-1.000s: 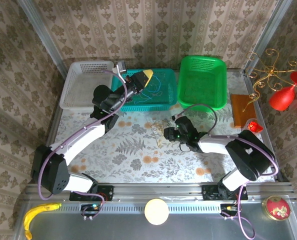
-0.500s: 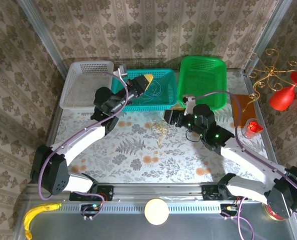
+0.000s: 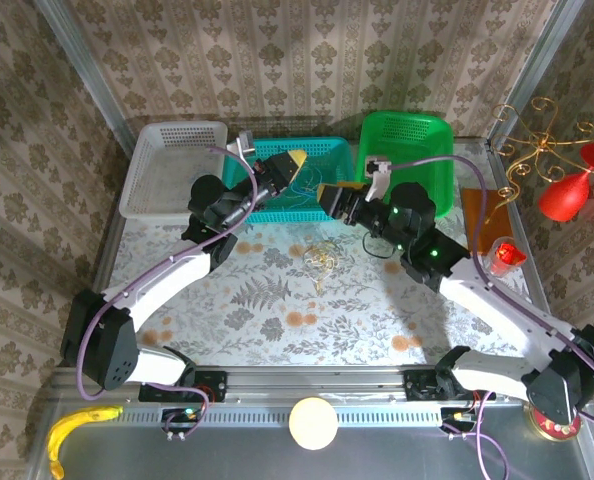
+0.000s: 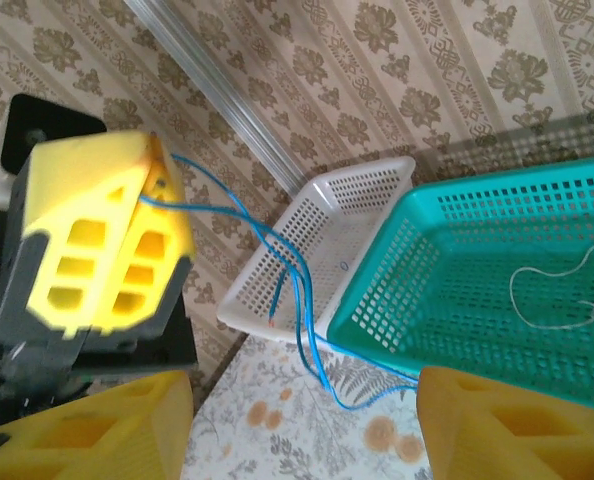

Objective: Untangle the cables

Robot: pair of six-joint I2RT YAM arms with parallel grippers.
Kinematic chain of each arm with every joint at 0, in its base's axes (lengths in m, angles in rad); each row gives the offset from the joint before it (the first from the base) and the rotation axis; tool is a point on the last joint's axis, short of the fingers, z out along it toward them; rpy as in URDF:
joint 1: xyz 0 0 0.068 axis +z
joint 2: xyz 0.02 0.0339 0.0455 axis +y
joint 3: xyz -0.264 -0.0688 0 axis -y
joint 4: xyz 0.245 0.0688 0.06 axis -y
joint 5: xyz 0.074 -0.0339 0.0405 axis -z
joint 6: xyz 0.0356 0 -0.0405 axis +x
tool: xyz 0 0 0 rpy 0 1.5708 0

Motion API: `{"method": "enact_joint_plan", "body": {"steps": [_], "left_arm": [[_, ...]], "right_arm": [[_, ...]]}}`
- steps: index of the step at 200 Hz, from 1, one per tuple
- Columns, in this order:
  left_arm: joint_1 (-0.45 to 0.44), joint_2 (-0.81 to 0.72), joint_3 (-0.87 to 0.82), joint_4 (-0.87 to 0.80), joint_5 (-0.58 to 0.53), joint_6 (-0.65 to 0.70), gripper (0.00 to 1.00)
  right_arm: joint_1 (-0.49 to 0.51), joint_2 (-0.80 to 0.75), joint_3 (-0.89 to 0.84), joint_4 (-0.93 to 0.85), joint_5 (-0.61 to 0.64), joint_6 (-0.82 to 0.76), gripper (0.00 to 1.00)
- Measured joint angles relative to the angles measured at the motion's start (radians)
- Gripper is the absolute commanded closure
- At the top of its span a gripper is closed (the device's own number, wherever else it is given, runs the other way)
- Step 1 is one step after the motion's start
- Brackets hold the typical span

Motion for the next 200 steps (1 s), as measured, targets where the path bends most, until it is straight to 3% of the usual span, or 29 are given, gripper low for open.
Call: {"method": "enact_joint_plan", "body": {"steps": [103, 151, 200], "left_arm": [[-0.010, 0.001, 0.000, 0.032, -0.003, -0.012, 1.00], [-0.016, 0.001, 0.000, 0.039, -0.004, -0.023, 1.00], [-0.016, 0.002, 0.000, 0.051, -0.009, -0.023, 1.00]], "right_arm": [[-0.002, 0.250, 0.058, 0.090, 0.104, 0.008, 0.56], [-0.004, 0.290, 0.059, 0.097, 0.120, 0.024, 0.78], [-0.022, 0.261, 0.021, 0.116, 0.121, 0.029, 0.74]]}}
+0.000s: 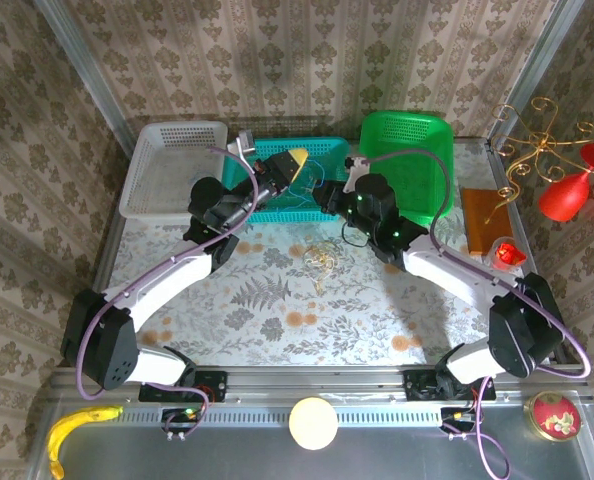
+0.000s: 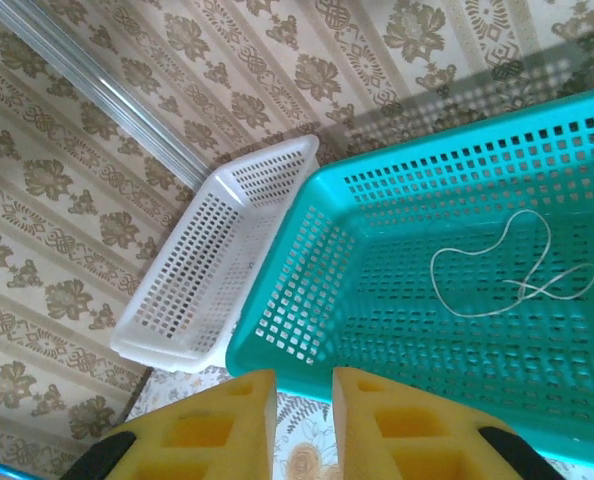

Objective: Untangle the cables

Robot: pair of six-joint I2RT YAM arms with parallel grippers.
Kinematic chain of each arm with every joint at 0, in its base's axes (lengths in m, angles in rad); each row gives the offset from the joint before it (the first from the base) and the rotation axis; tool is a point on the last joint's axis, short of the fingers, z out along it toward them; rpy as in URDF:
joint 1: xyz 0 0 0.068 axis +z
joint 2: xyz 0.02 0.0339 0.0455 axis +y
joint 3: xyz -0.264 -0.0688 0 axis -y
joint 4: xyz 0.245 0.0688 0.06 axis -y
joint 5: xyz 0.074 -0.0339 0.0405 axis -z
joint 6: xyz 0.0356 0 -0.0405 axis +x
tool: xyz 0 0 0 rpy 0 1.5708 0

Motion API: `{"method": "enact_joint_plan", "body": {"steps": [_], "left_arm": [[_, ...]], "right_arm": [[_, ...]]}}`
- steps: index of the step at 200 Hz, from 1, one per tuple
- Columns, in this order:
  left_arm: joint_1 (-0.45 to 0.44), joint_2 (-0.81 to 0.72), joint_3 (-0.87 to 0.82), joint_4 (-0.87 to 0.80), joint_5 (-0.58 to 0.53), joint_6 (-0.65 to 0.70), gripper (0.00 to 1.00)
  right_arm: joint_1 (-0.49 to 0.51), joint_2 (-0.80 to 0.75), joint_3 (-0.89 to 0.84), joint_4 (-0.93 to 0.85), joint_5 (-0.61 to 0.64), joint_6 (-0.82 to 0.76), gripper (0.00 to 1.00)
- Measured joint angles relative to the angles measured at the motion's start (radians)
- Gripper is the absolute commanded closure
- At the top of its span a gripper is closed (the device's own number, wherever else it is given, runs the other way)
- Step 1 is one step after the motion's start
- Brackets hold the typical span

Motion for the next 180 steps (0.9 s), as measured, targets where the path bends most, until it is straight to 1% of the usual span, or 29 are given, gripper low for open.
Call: {"method": "enact_joint_plan", "body": {"steps": [21, 46, 67, 97, 124, 166, 180], "left_arm": [[0.000, 0.000, 0.000, 0.002, -0.004, 0.000, 1.00], [0.000, 0.000, -0.001, 0.002, -0.014, 0.000, 1.00], [0.000, 0.000, -0.002, 0.005, -0.019, 0.000, 1.00], [-0.002, 0.000, -0.002, 0.009, -0.021, 0.000, 1.00], [-0.008, 0.001, -0.002, 0.009, -0.025, 0.000, 1.00], [-0.013, 0.006, -0.002, 0.011, -0.025, 0.000, 1.00], [-0.013, 0.006, -0.002, 0.013, -0.025, 0.000, 1.00]], "right_arm": [[-0.002, -0.068, -0.060, -0.001, -0.008, -0.003, 0.70], [-0.004, -0.167, -0.121, 0.003, -0.037, -0.008, 0.60], [-0.004, -0.224, -0.150, 0.026, -0.073, -0.014, 0.55], [-0.004, -0.272, -0.172, 0.066, -0.120, -0.021, 0.55], [-0.004, -0.275, -0.169, 0.092, -0.151, -0.029, 0.55], [-0.004, -0.223, -0.094, 0.119, -0.205, -0.029, 0.55], [-0.004, -0.203, -0.069, 0.128, -0.220, -0.029, 0.57]]}}
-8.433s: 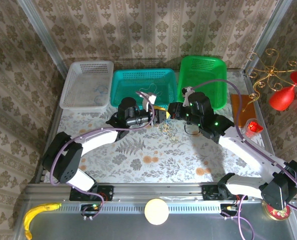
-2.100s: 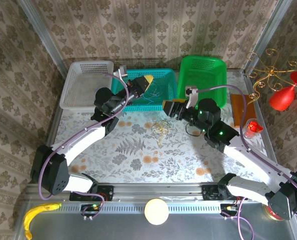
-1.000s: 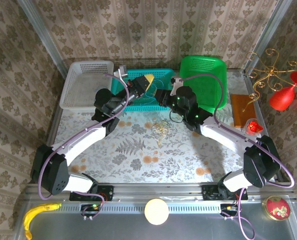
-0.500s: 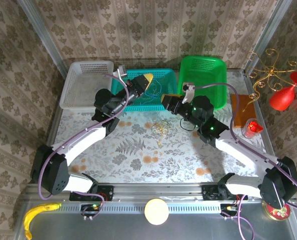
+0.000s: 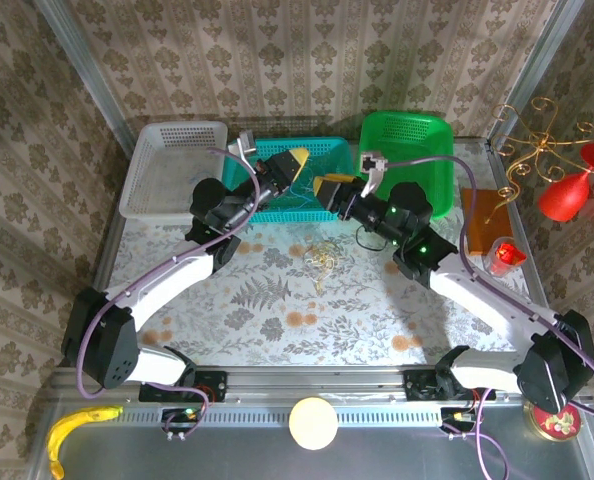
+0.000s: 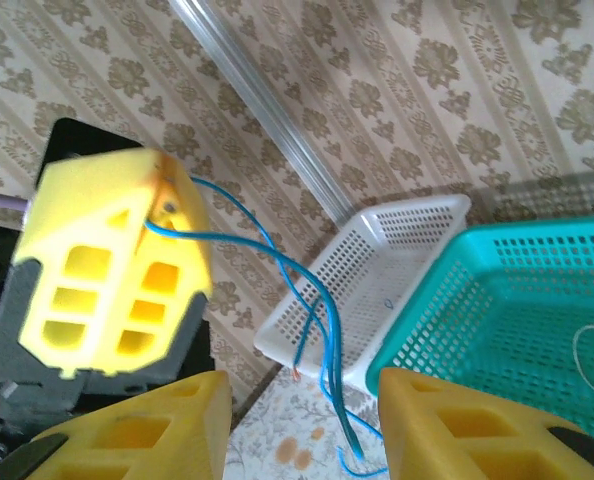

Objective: Untangle the cables

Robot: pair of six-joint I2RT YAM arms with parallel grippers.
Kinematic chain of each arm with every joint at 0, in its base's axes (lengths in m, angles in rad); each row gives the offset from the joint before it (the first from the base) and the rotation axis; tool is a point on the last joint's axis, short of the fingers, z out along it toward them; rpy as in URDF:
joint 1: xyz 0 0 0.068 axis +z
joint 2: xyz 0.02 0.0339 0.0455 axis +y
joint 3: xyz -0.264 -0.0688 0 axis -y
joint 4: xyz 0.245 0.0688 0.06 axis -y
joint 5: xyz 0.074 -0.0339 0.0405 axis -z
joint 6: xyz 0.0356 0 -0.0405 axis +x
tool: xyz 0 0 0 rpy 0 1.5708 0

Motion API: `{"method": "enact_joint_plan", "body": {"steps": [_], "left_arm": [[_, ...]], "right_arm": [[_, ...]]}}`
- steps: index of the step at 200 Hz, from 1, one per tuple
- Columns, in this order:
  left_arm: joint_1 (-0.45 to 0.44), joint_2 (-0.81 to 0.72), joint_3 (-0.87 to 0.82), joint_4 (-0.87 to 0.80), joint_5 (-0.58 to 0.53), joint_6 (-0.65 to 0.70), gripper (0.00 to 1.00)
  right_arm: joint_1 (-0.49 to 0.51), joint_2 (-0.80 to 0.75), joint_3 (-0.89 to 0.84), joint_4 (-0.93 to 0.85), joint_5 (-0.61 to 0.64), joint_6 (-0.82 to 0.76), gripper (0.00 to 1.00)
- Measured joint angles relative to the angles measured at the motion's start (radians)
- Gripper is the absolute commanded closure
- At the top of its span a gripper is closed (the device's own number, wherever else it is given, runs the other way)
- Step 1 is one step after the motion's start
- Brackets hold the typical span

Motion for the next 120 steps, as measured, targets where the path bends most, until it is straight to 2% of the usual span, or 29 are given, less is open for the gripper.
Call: {"method": "enact_joint_plan", "body": {"steps": [41, 66, 97, 111, 120], "left_arm": [[-0.001, 0.000, 0.000, 0.004, 0.000, -0.001, 1.00], [-0.001, 0.000, 0.000, 0.011, -0.001, -0.011, 1.00], [-0.001, 0.000, 0.000, 0.019, -0.004, -0.019, 1.00], [-0.002, 0.000, 0.000, 0.019, -0.004, -0.019, 1.00], [-0.003, 0.000, 0.000, 0.018, -0.004, -0.021, 1.00]], "right_arm": [[0.000, 0.051, 0.048, 0.004, -0.006, -0.004, 0.70], [0.000, 0.068, 0.049, 0.004, -0.005, -0.003, 0.74], [0.000, 0.084, 0.049, 0.005, 0.003, 0.002, 0.89], [0.000, 0.090, 0.048, 0.006, 0.006, 0.002, 1.00], [0.000, 0.092, 0.043, 0.006, 0.010, -0.003, 1.00]]}}
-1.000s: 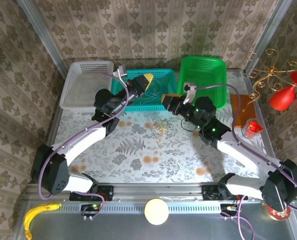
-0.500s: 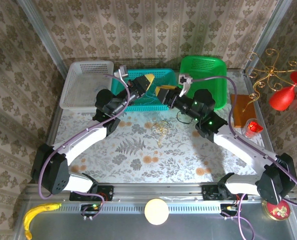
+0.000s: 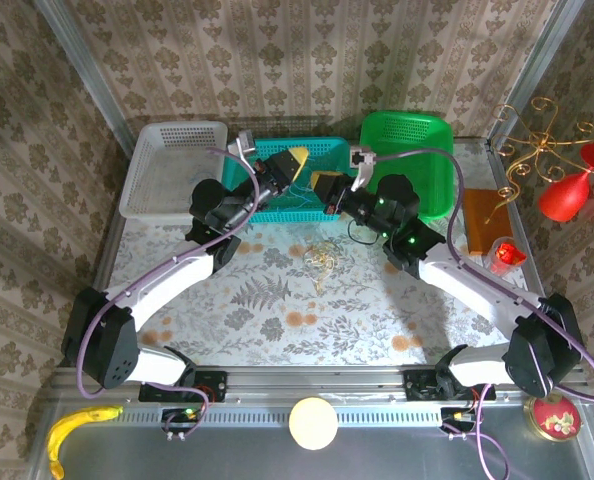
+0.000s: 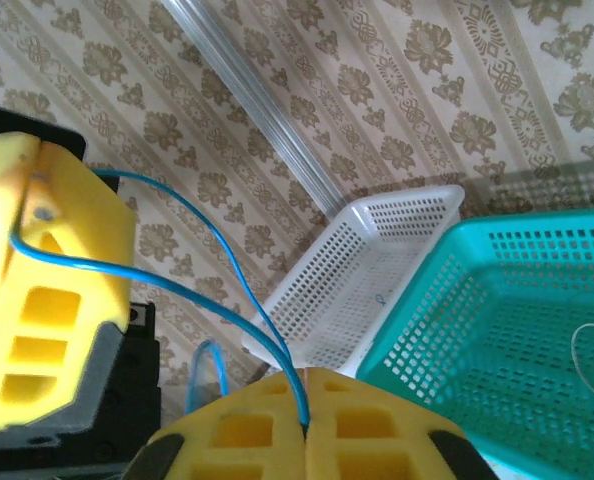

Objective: Untangle the cables

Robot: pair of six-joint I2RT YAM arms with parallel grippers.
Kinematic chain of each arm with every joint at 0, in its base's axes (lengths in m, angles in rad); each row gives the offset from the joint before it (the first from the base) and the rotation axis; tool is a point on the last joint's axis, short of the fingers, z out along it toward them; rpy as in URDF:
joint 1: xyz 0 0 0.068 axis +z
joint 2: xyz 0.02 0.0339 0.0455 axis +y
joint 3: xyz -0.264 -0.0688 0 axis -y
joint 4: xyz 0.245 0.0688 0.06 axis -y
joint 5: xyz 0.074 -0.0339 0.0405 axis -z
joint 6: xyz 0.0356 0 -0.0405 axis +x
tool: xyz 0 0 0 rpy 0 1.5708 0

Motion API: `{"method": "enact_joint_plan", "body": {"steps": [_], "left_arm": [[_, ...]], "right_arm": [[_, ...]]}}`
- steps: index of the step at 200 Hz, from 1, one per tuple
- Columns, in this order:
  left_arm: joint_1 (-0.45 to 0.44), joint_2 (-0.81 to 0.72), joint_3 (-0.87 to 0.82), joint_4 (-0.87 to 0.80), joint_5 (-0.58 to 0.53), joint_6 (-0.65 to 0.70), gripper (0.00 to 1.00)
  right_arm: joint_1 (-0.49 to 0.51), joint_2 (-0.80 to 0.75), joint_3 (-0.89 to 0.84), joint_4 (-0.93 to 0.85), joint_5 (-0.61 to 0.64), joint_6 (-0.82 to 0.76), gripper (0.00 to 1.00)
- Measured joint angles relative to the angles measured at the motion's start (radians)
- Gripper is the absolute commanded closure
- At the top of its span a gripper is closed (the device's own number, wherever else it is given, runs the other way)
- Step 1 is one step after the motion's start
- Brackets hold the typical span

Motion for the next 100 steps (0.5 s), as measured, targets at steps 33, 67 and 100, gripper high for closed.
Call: {"method": "enact_joint_plan", "body": {"steps": [33, 67, 100], "left_arm": [[-0.002, 0.005, -0.008, -0.005, 0.001, 0.000, 0.82], [0.000, 0.009, -0.036, -0.002, 0.009, 0.024, 0.37], [0.015, 0.009, -0.116, 0.011, 0.017, 0.056, 0.21]], "right_arm": [[0.000, 0.000, -0.026, 0.000, 0.015, 0.004, 1.00], [-0.009, -0.009, -0.029, -0.046, 0.040, 0.003, 1.00], [-0.027, -0.022, -0.004, -0.116, 0.054, -0.001, 1.00]]}}
